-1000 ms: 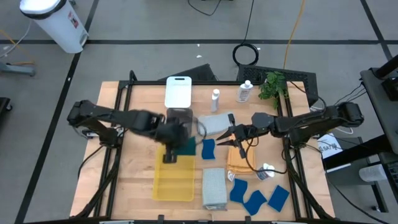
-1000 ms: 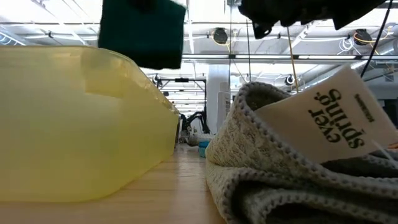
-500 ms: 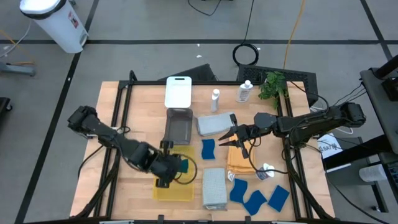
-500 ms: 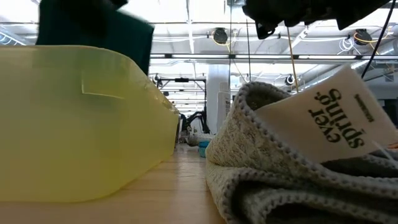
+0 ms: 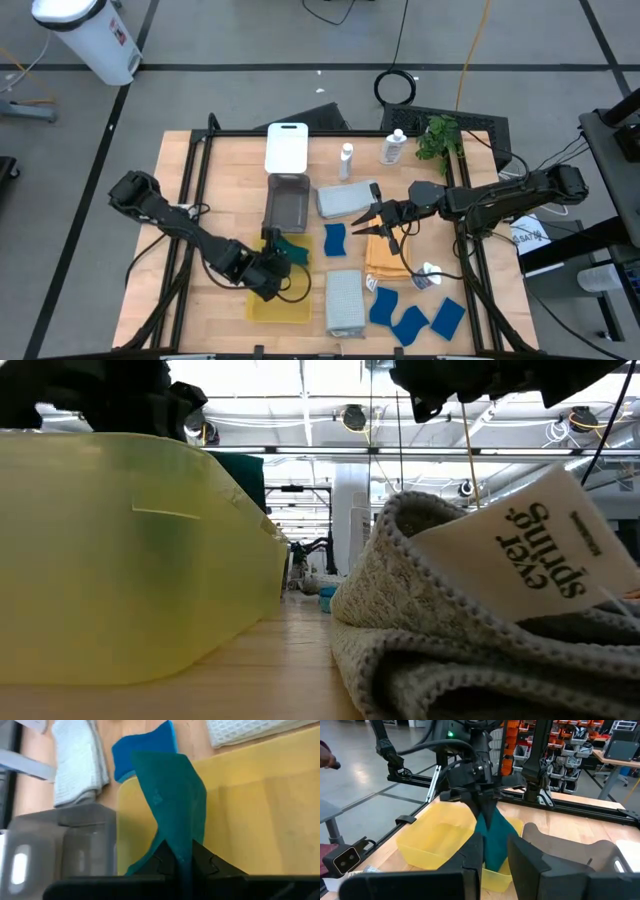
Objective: Pick & Place Kitchen Items
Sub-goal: Put the green towel into the yellow bin
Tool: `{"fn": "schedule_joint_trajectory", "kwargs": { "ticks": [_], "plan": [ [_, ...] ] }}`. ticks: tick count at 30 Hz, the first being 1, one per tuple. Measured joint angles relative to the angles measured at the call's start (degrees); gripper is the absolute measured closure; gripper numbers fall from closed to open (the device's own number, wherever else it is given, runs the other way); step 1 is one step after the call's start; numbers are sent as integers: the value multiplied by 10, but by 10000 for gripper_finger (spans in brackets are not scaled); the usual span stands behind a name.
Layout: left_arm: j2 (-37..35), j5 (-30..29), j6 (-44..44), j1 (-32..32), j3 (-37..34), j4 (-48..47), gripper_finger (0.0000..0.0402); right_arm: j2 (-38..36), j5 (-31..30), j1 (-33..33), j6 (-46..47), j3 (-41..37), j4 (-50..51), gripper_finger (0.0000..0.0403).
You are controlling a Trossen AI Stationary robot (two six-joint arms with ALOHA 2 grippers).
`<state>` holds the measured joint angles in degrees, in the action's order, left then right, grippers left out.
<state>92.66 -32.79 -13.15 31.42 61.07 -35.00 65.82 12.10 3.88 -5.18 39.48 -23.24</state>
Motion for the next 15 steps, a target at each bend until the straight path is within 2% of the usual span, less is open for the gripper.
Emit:
{"fn": "schedule_joint_trajectory", "kwargs": {
  "ticks": [6, 11, 15],
  "plan": [
    [0, -16, -3, 0, -1, -10, 393, 0, 0, 0, 0, 0, 0, 344],
    [0, 47, -25, -7, -1, -10, 366, 0, 0, 0, 0, 0, 2, 344],
    [0, 58, -35, -16, -1, -11, 354, 0, 0, 0, 0, 0, 3, 344]
  ]
}}
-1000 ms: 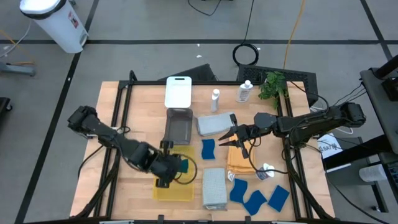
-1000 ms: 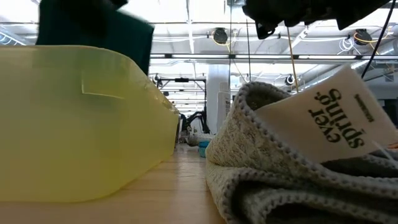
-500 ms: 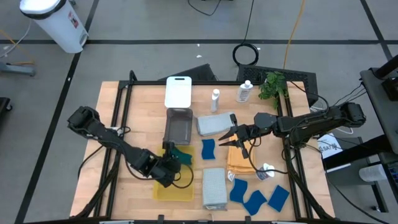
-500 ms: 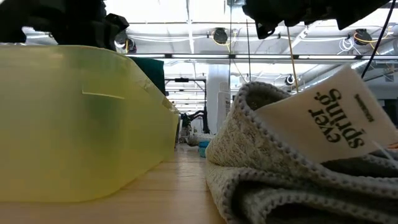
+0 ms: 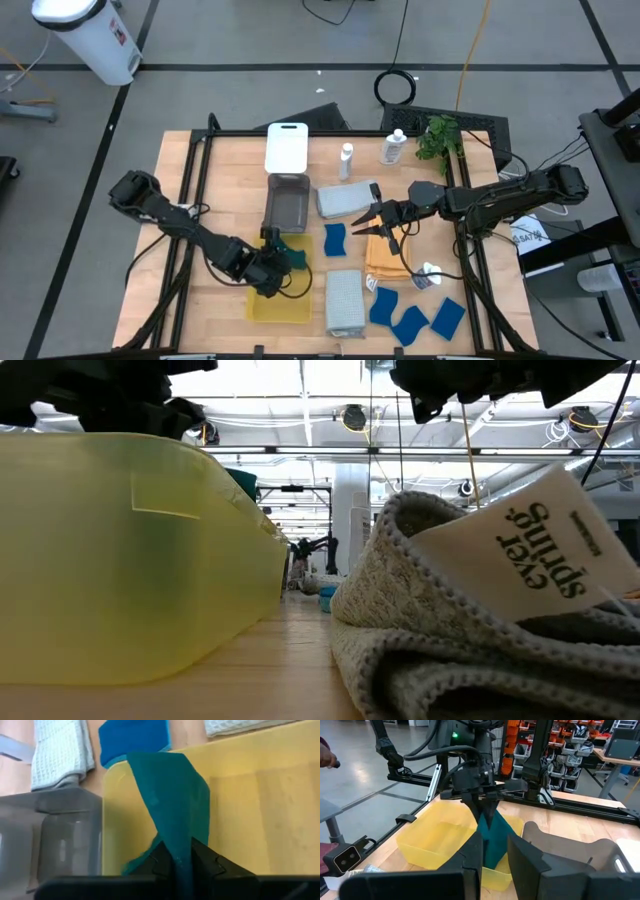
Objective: Pick & Place Kitchen Items
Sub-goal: Put the green towel into the yellow bin
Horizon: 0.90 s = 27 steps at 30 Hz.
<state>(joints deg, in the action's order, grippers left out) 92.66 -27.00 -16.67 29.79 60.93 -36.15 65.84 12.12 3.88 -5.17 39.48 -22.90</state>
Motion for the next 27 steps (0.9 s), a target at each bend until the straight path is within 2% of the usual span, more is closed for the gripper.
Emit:
{"fn": "schedule_joint_trajectory", "kwargs": {
  "ticks": [5, 10, 17, 20, 23, 27],
  "plan": [
    [0, 6, -9, -7, 0, -1, 351, 0, 0, 0, 0, 0, 0, 344],
    [0, 71, -17, -12, 0, 2, 350, 0, 0, 0, 0, 0, 1, 343],
    [0, 100, -41, -12, 0, 38, 349, 0, 0, 0, 0, 0, 1, 344],
    [0, 132, -58, -15, 0, 42, 345, 0, 0, 0, 0, 0, 3, 344],
    [0, 135, -80, -18, 0, 43, 323, 0, 0, 0, 0, 0, 8, 343],
    [0, 135, -104, -22, 0, 43, 268, 0, 0, 0, 0, 0, 10, 344]
  ]
}}
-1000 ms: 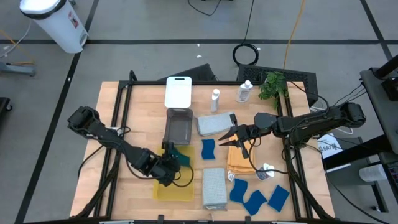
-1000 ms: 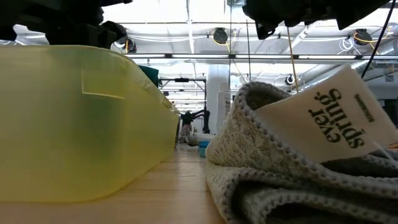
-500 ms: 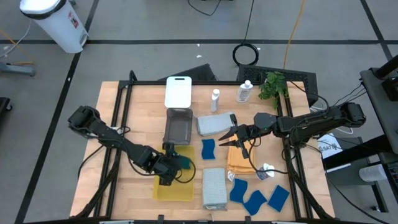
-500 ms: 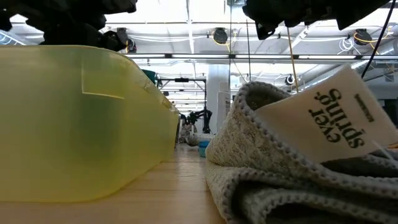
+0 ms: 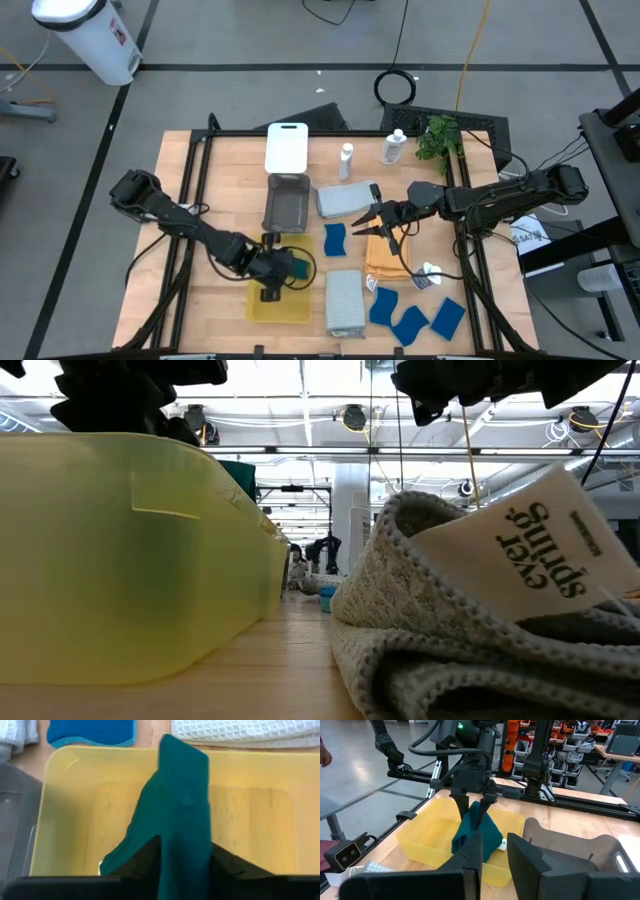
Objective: Pick & Place Kitchen Items
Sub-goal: Put the green towel into the yellow bin, then put the yellow towel into the yellow bin
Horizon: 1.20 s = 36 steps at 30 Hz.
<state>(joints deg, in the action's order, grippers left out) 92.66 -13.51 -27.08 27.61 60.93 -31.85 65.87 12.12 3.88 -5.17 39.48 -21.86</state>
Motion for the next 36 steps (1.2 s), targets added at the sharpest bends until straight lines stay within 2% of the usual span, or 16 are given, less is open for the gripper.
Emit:
{"fn": "schedule_joint_trajectory", "kwargs": {
  "ticks": [2, 5, 10, 17, 23, 27, 31, 36],
  "plan": [
    [0, 9, -17, -2, 0, 0, 233, 0, 0, 0, 0, 0, 1, 343],
    [0, 68, -33, -3, 0, 3, 187, 0, 0, 0, 0, 0, 1, 344],
    [0, 134, -43, 1, 0, 23, 135, 0, 0, 0, 0, 0, 1, 344],
    [0, 173, -41, 1, 0, 36, 101, 0, 0, 0, 0, 0, 0, 344],
    [0, 182, -16, -6, 0, 36, 98, 0, 0, 0, 0, 0, 0, 344],
    [-23, 143, 45, -5, 0, 32, 109, 0, 0, 0, 0, 0, 5, 344],
    [-72, 65, 81, -2, -12, 35, 119, -12, 0, 0, 4, 0, 32, 344],
    [-183, -1, 99, -24, -110, 103, 121, -53, -3, -1, 15, 0, 82, 344]
  ]
}}
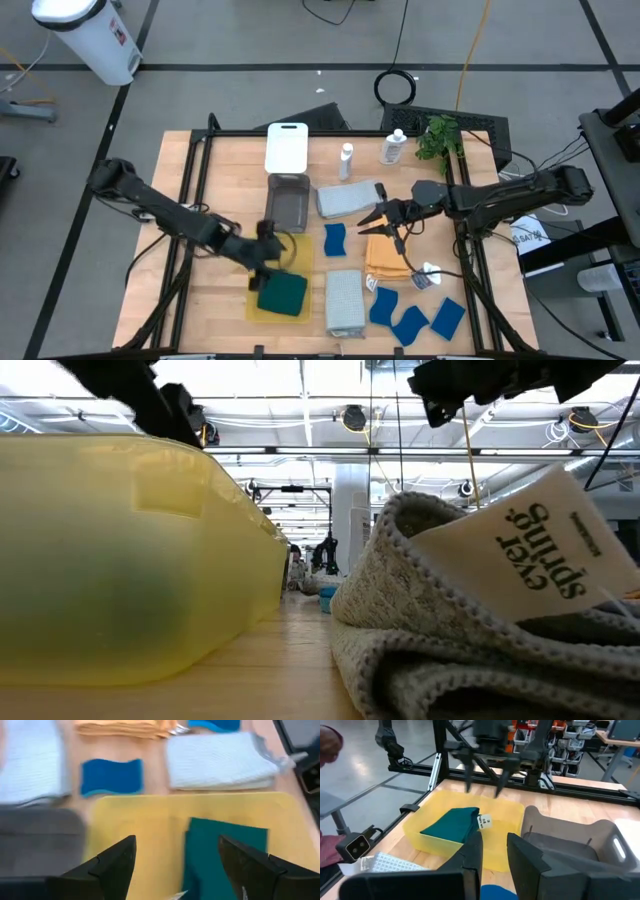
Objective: Pick & Place Kitchen Items
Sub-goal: Put the yellow towel into the yellow bin
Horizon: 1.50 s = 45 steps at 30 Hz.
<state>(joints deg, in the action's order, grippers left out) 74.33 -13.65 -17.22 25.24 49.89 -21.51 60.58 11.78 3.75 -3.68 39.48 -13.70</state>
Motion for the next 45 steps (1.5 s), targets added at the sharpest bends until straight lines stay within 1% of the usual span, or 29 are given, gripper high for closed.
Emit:
{"fn": "schedule_joint_trajectory", "kwargs": {
  "ticks": [5, 8, 10, 13, 16, 21, 24, 27, 31, 34, 37, 40, 43, 45],
  "plan": [
    [-130, -2, 43, -53, -149, 157, 121, -46, 0, 0, 0, 0, 48, 344],
    [-200, 4, 67, -90, -220, 240, 121, -63, 0, 0, 0, 0, 72, 344],
    [-241, 8, 80, -114, -255, 282, 121, -70, -1, 0, 0, 0, 95, 344],
    [-295, 18, 96, -143, -291, 316, 121, -75, 2, 1, 12, 0, 124, 344],
    [-331, 16, 97, -165, -312, 321, 121, -72, 3, 1, 32, -1, 146, 344],
    [-336, 16, 96, -190, -325, 320, 121, -70, 3, 1, 77, -26, 157, 342],
    [-329, 16, 91, -199, -330, 320, 121, -70, 2, -14, 112, -27, 206, 322],
    [-326, 16, 86, -201, -332, 323, 121, -70, 2, -55, 153, -27, 271, 280],
    [-324, 16, 89, -201, -332, 322, 121, -47, 3, -121, 178, -27, 341, 206],
    [-323, 16, 94, -201, -332, 323, 121, -10, 4, -160, 162, -27, 362, 153],
    [-323, 15, 100, -201, -332, 326, 121, 31, 41, -192, 117, -27, 369, 117],
    [-323, 14, 109, -201, -332, 325, 121, 76, 78, -224, 90, -27, 360, 105],
    [-323, 13, 110, -202, -332, 325, 121, 120, 107, -248, 74, -27, 363, 107],
    [-323, 13, 109, -201, -332, 325, 121, 146, 138, -260, 66, -27, 364, 111]
  ]
}}
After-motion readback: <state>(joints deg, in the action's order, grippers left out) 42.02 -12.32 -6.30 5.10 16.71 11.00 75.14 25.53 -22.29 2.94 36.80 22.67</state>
